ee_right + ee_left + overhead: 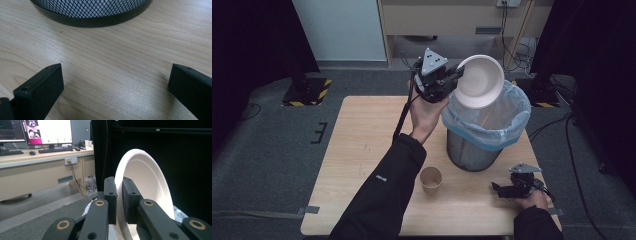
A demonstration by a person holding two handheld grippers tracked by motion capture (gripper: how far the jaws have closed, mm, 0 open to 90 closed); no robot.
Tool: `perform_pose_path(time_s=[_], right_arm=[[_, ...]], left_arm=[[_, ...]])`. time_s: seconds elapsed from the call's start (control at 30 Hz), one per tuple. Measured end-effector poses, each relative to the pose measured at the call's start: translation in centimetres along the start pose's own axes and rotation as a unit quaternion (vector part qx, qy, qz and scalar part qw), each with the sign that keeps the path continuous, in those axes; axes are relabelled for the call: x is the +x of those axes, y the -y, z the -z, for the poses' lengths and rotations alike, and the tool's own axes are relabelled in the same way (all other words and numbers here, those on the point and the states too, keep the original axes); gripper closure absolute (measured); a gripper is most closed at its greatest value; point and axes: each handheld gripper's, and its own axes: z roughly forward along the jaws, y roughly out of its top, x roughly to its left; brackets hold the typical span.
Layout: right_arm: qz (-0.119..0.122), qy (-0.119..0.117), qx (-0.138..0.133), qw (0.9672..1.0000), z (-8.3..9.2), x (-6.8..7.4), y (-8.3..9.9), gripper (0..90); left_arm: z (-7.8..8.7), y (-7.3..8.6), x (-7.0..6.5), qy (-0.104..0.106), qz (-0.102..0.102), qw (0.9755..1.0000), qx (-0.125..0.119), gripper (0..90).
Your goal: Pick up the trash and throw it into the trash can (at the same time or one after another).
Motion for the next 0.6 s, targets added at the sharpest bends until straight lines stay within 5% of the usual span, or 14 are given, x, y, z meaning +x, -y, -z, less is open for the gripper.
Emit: perform_pose_path(time_s=[0.2,0.33,0.6], right_arm=[[0.001,0.0,0.0,1.0,0.0,0.0,0.0,0.4],[0.0,0.0,0.0,1.0,0.0,0.0,0.0,0.4],[0.001,-0.002,0.0,1.0,0.0,0.0,0.0,0.4]], left_arm=[[-1.7,1.1,-0.2,0.015,0.012,0.9997,0.018,82.4],[-2.5,1.7,-0.2,0.03,0.028,0.9989,0.021,69.0],[-1.0,1.5,-0.1,0.037,0.006,0.9993,0.005,52.7]])
